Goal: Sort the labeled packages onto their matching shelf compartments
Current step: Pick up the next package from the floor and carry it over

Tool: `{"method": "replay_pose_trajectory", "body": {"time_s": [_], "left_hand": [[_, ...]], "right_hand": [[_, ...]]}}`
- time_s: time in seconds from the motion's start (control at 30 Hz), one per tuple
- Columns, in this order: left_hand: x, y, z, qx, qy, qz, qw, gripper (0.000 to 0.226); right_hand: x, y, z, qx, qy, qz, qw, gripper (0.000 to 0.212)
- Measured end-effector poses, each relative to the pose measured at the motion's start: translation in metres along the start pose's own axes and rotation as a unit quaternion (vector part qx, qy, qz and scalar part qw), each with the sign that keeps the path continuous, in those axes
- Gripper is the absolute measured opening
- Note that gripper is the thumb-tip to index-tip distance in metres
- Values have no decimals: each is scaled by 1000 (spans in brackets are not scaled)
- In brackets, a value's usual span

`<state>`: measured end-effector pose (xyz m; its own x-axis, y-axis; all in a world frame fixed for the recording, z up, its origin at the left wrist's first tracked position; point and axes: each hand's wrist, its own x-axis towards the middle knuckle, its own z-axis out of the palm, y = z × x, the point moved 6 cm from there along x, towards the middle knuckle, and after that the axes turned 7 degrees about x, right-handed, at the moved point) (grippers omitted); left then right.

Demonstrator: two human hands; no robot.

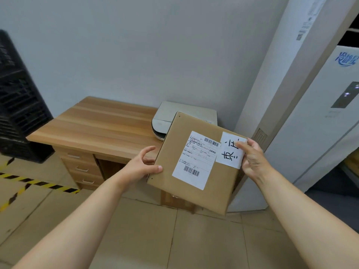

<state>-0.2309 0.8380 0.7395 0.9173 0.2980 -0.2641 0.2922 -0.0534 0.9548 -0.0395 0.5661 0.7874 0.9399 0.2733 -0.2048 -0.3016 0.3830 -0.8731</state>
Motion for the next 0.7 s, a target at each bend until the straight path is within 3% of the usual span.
{"method": "replay_pose_trajectory", "body": {"time_s": [0.1, 0.33, 0.7], "left_hand": [[15, 2, -13, -20, 61, -12, 998, 82], [58, 20, -34, -99, 201, -23, 974, 65], [73, 12, -76, -170, 362, -22, 916, 55]], "right_hand": [[25, 14, 18, -49, -53, 14, 997, 86], [76, 35, 57, -269, -174, -5, 947, 89], [118, 60, 148, -365, -278, -116, 881, 96]]}}
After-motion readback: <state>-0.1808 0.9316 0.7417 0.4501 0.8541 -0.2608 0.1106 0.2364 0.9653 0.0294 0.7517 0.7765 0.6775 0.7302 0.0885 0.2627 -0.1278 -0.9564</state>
